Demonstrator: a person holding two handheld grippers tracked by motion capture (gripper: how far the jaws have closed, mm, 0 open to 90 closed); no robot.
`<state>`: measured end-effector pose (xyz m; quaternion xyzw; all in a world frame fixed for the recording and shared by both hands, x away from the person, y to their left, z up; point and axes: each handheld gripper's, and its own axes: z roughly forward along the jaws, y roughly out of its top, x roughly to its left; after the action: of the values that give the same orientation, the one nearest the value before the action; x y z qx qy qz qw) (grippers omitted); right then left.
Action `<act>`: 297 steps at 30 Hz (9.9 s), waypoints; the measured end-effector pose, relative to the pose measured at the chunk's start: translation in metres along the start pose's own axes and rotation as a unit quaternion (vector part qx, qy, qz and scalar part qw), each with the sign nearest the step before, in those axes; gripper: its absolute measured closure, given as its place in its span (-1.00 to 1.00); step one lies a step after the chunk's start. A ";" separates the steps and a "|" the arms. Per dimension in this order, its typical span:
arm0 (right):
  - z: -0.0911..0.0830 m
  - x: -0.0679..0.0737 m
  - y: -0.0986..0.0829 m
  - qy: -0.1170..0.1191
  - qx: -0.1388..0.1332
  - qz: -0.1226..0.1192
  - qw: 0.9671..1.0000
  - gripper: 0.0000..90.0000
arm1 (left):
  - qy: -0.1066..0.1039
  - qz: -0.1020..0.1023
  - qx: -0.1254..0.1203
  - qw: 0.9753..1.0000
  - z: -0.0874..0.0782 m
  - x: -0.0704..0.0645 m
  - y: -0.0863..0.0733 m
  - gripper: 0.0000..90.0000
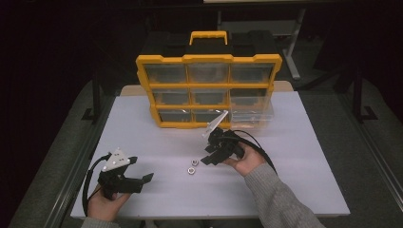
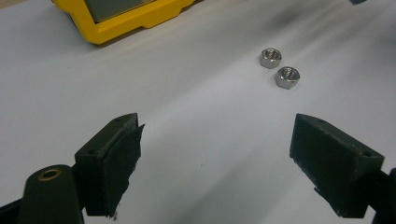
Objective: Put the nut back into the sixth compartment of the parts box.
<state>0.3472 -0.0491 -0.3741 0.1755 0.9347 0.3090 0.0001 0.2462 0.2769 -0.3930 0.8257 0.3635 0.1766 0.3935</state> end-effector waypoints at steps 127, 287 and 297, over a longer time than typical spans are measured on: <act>-0.169 -0.044 0.047 -0.048 -0.044 0.044 0.997 0.53 | 0.004 -0.001 -0.003 1.000 -0.002 0.001 0.000 -0.64; 0.025 0.017 0.013 0.030 0.002 -0.023 0.999 -0.02 | 0.004 -0.003 -0.004 1.000 -0.003 0.001 0.000 -0.65; 0.051 0.015 0.009 0.032 0.022 -0.024 0.999 0.11 | 0.003 -0.004 -0.005 1.000 -0.003 0.001 -0.001 -0.64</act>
<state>0.3416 -0.0079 -0.4080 0.1430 0.9447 0.2940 -0.0258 0.2454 0.2796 -0.3917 0.8215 0.3673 0.1791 0.3977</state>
